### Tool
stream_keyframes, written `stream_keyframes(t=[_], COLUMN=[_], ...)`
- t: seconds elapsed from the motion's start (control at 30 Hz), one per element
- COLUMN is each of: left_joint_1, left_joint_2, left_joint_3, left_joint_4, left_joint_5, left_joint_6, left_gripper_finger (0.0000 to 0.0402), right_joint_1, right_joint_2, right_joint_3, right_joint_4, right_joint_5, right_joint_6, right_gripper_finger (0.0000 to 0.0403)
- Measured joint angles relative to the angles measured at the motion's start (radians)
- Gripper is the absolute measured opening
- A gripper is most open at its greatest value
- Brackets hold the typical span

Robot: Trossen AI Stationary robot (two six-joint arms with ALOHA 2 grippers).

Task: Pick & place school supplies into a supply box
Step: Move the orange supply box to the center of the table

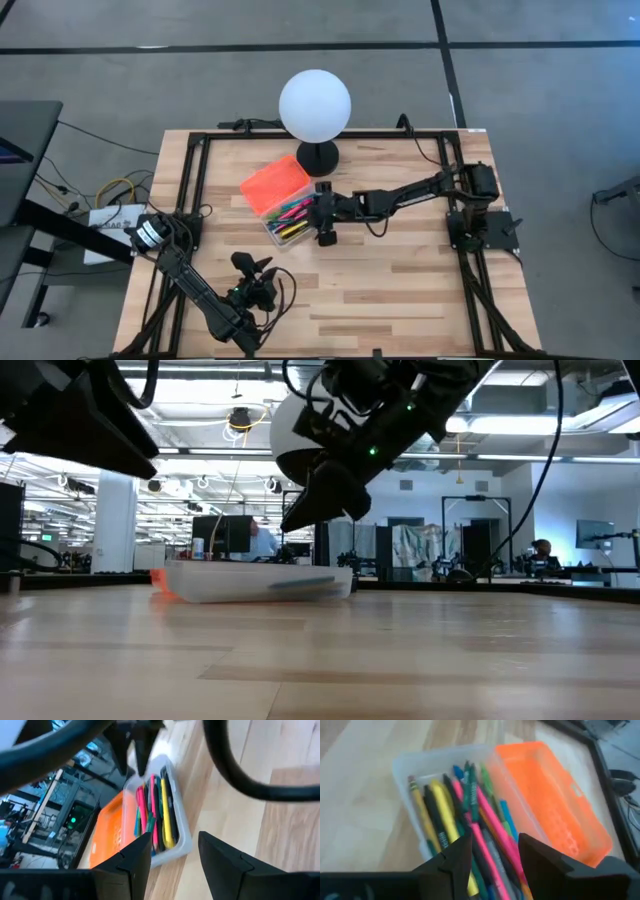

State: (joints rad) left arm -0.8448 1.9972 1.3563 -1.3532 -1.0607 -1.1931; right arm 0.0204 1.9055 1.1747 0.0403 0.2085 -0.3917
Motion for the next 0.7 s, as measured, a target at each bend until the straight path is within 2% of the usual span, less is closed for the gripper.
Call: stream_keyframes(t=[0.1, 0.33, 0.5, 0.7], left_joint_1=[0.0, 0.002, 0.002, 0.001], left_joint_2=[0.0, 0.0, 0.0, 0.0], left_joint_3=[0.0, -0.001, -0.019, -0.022], left_joint_4=[-0.053, -0.22, -0.219, -0.218], left_joint_5=[0.03, 0.042, 0.055, 0.079], left_joint_6=[-0.04, -0.331, -0.334, -0.331], left_gripper_finger=[0.0158, 0.0158, 0.0158, 0.0158], right_joint_1=[-0.018, -0.044, -0.031, -0.024], right_joint_2=[0.004, 0.086, 0.155, 0.247], right_joint_3=[0.0, 0.0, 0.042, 0.137], right_joint_4=[-0.002, 0.113, 0.233, 0.23], right_joint_5=[0.001, -0.03, -0.049, -0.049], right_joint_6=[0.048, 0.255, 0.321, 0.321], right_gripper_finger=[0.0149, 0.0124, 0.0112, 0.0104])
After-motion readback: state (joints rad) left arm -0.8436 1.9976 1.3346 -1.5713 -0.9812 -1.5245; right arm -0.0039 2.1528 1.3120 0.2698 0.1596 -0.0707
